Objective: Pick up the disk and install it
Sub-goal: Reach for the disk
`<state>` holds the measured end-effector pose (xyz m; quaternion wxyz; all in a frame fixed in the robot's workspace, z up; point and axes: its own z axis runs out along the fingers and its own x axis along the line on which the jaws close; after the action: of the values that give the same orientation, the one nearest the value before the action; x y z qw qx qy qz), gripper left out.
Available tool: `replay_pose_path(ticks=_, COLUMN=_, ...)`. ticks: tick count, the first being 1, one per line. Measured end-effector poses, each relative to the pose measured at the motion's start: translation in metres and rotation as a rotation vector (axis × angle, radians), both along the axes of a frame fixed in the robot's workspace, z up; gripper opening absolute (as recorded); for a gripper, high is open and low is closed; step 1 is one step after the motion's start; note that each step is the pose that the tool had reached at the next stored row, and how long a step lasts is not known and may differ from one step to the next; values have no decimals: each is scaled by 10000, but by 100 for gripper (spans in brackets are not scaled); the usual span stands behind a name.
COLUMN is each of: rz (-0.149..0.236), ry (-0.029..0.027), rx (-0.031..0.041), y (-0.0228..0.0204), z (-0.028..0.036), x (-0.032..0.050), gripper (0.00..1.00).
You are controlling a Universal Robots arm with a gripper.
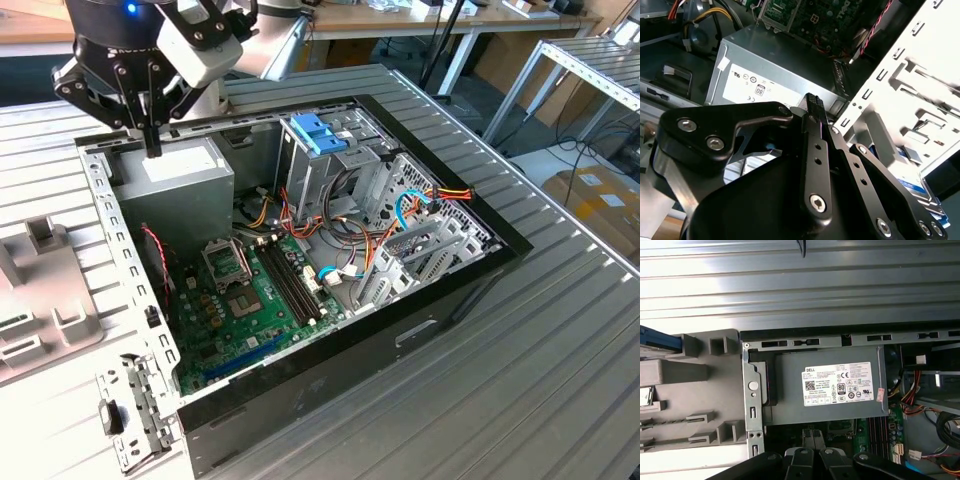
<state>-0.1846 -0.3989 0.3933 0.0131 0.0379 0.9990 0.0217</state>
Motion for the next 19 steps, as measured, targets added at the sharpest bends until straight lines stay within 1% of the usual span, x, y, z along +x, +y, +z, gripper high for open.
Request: replay_pose_path(ticks=19, rz=0, ry=1, rx=-1, y=0, z=0, x=-117, gripper=11)
